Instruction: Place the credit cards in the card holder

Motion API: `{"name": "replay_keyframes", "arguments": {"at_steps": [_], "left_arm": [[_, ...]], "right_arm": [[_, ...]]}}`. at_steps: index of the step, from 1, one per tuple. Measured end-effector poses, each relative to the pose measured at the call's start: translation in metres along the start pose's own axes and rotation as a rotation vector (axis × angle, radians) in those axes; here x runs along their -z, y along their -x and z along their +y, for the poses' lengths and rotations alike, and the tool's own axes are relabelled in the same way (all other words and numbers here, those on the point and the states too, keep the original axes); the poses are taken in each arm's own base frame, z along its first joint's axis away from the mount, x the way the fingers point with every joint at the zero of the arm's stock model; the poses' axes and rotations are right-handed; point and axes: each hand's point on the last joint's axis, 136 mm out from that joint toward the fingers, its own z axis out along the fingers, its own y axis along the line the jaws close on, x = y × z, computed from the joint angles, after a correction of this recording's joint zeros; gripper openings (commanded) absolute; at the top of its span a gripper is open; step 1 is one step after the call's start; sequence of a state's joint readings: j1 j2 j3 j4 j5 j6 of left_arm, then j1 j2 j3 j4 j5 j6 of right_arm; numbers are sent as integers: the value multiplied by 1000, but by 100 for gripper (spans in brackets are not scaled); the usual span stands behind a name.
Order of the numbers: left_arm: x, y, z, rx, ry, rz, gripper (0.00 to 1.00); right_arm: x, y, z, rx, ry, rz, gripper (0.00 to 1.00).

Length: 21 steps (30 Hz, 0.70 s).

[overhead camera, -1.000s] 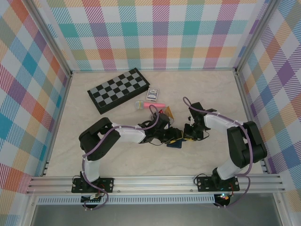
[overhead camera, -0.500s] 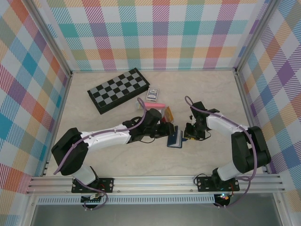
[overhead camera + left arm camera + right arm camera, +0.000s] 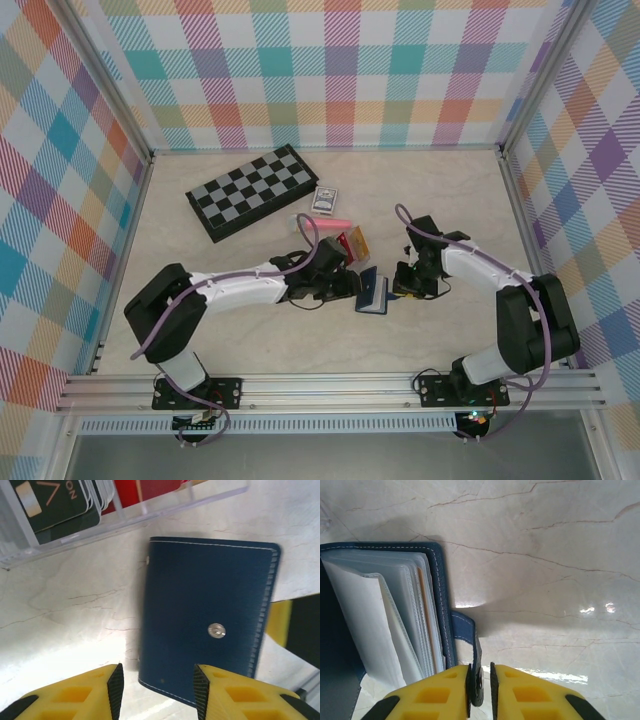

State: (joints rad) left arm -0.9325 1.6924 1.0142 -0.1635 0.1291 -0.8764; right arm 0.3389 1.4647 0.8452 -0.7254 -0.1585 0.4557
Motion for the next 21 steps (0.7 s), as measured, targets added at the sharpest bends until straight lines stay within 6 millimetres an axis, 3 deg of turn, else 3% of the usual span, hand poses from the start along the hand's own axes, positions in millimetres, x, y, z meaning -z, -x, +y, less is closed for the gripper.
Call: {"name": "replay_keyframes", "arguments": {"at_steps": [12, 21], "left_arm": [[-16, 4, -4, -11, 22, 19, 41], [-31, 4, -4, -22, 33, 41, 40]], "right_arm": [[4, -5, -1, -1, -4, 8, 18], [8, -6, -1, 11, -1, 2, 11]]}}
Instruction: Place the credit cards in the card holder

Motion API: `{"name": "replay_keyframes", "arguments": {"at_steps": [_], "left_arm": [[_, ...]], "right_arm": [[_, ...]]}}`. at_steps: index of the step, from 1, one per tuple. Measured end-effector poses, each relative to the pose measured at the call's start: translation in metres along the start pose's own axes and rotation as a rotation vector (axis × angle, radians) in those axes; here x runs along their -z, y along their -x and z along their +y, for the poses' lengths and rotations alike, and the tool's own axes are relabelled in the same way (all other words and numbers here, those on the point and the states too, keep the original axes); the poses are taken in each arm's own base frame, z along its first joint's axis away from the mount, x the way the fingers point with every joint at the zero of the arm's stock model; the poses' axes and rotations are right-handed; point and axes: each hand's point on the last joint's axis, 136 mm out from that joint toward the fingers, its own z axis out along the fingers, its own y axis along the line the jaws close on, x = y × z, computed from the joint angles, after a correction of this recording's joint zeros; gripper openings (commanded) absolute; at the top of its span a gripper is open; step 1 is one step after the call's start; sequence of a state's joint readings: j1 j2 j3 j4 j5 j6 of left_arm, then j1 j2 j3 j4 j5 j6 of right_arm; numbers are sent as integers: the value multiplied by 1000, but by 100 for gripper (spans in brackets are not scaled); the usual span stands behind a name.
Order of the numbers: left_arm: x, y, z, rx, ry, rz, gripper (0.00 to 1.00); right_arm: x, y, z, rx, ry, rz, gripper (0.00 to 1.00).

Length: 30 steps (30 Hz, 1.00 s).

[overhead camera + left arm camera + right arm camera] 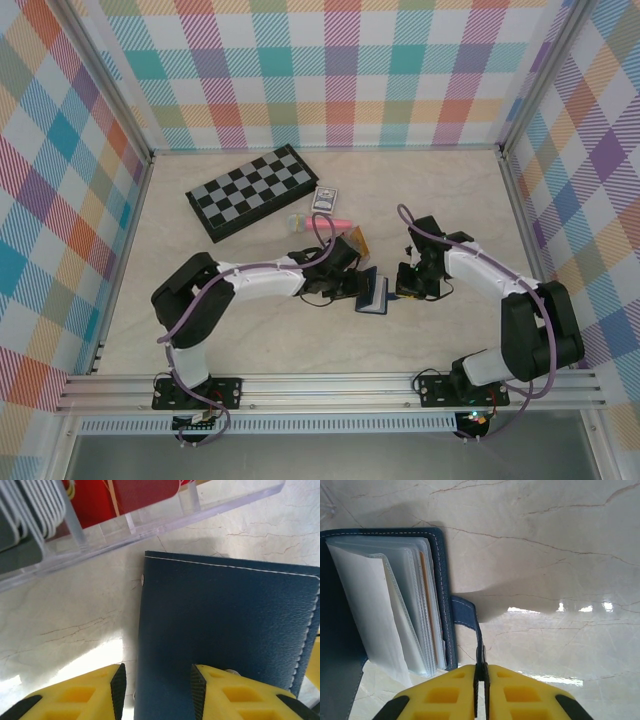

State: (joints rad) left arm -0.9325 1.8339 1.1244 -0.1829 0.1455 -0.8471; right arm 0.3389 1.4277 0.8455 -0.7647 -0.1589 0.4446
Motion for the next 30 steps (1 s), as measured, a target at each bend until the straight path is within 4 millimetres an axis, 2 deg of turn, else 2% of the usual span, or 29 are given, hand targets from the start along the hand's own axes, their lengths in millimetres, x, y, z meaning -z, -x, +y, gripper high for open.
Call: {"name": "replay_keyframes", "arguments": {"at_steps": [13, 25, 30], "left_arm": [[-20, -4, 2, -24, 13, 46, 43], [-26, -7, 1, -47, 21, 74, 41], [-27, -6, 0, -48, 21, 76, 41]], "right_arm": [[2, 1, 2, 6, 19, -3, 3], [10, 5, 25, 24, 136, 4, 1], [6, 7, 33, 22, 178, 27, 0]]}}
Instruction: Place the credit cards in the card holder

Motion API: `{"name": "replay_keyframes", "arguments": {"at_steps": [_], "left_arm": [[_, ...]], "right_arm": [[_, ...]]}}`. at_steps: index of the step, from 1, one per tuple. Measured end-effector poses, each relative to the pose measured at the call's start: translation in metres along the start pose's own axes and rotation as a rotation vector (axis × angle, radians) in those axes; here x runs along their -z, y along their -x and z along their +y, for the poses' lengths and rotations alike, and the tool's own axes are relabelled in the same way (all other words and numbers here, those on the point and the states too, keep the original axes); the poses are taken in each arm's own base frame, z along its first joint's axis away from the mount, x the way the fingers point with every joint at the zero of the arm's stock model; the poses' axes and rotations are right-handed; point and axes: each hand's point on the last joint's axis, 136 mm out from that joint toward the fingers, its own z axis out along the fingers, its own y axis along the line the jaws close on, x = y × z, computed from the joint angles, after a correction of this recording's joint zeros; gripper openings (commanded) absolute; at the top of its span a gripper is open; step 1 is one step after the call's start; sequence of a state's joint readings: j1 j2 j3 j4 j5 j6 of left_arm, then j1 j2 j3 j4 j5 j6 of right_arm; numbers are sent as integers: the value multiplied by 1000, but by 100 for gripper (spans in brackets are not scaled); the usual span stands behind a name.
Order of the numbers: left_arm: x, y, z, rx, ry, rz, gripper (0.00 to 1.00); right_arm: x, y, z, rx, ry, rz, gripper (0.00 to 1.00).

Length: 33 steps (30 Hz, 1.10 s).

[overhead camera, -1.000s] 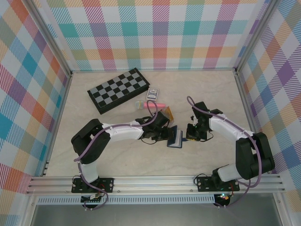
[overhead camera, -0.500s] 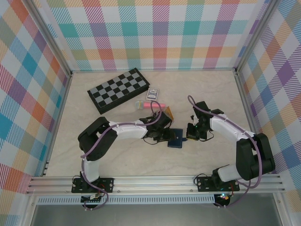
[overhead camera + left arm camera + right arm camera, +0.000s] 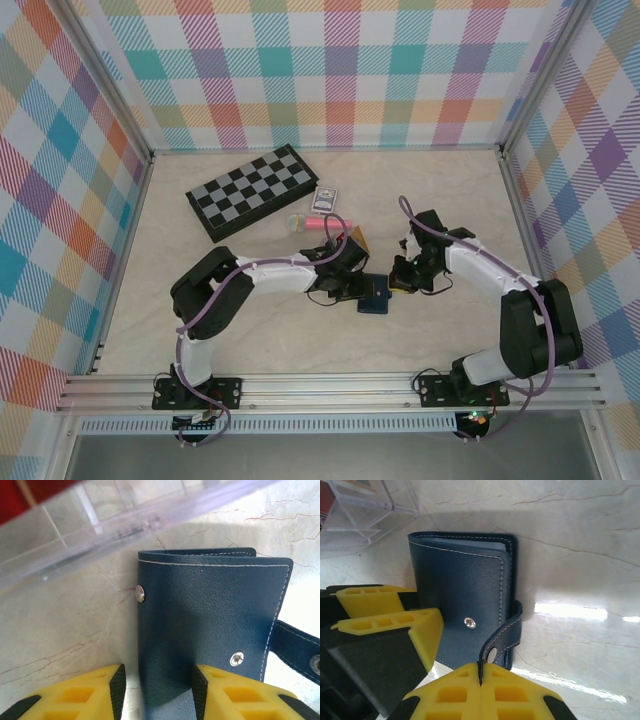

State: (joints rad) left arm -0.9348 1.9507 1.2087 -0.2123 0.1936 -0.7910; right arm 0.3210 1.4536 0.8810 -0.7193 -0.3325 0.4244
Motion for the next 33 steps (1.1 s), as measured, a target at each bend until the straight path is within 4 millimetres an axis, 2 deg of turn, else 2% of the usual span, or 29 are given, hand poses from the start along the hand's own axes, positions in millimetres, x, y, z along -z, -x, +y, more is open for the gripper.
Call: {"name": "replay_keyframes", "arguments": {"at_steps": [17, 33], "left_arm": [[-2, 0, -4, -4, -7, 5, 39], [-3, 0, -5, -1, -10, 5, 35]], "right_arm": [[-27, 5, 8, -26, 69, 90, 0], [-36, 5, 9, -39, 91, 124, 0]]}}
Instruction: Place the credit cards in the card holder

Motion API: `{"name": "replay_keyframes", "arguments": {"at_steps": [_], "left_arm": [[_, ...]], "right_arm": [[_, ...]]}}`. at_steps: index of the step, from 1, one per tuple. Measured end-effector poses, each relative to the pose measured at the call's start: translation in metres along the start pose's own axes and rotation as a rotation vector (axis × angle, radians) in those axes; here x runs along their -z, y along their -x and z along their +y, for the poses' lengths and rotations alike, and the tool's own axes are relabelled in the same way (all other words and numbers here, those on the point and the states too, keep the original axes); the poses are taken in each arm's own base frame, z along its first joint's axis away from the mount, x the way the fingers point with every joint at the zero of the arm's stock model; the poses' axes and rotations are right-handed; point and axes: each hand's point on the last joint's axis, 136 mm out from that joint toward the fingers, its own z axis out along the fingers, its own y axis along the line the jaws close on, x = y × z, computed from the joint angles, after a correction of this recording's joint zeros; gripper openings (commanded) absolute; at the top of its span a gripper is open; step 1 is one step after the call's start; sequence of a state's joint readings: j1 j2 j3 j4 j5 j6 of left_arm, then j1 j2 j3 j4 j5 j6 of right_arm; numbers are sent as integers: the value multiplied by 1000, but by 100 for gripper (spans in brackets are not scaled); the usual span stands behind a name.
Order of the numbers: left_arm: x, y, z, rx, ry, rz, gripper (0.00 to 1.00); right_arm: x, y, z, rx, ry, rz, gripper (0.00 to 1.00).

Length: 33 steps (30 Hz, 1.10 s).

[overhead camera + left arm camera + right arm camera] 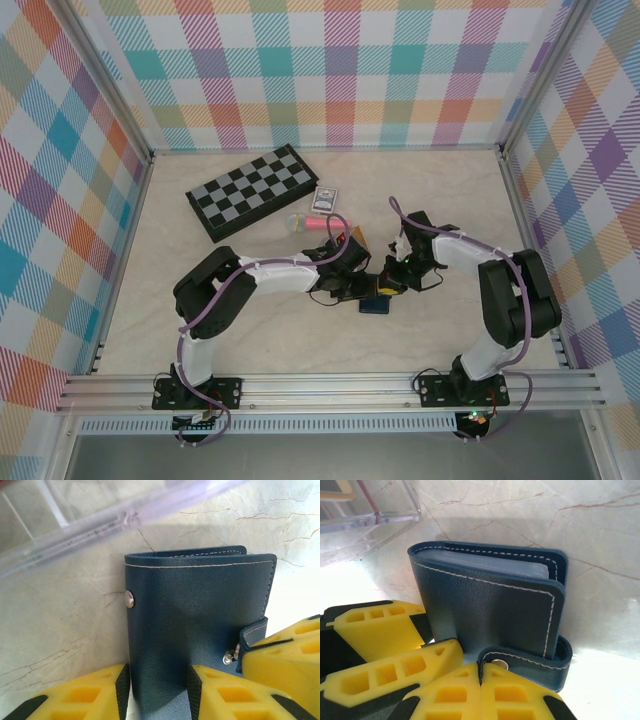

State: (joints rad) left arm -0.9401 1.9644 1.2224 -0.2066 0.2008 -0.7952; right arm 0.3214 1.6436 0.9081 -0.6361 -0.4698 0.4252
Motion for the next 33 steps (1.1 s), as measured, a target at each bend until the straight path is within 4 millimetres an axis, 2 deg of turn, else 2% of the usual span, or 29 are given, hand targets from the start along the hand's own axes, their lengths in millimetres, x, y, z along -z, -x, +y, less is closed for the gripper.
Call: {"name": "replay_keyframes", "arguments": {"at_steps": [10, 17, 21, 30, 33], "left_arm": [[-1, 0, -1, -1, -1, 0, 33], [-1, 0, -3, -1, -8, -5, 32], [-2, 0, -6, 0, -18, -9, 32], [-5, -1, -10, 25, -66, -16, 29], [-6, -1, -11, 35, -87, -21, 29]], "right_arm": [[-5, 2, 1, -6, 12, 16, 0], [5, 2, 1, 8, -14, -19, 12], [18, 3, -4, 24, -72, -64, 24], [21, -1, -16, 36, -173, -76, 37], [20, -2, -14, 53, -201, -76, 37]]}}
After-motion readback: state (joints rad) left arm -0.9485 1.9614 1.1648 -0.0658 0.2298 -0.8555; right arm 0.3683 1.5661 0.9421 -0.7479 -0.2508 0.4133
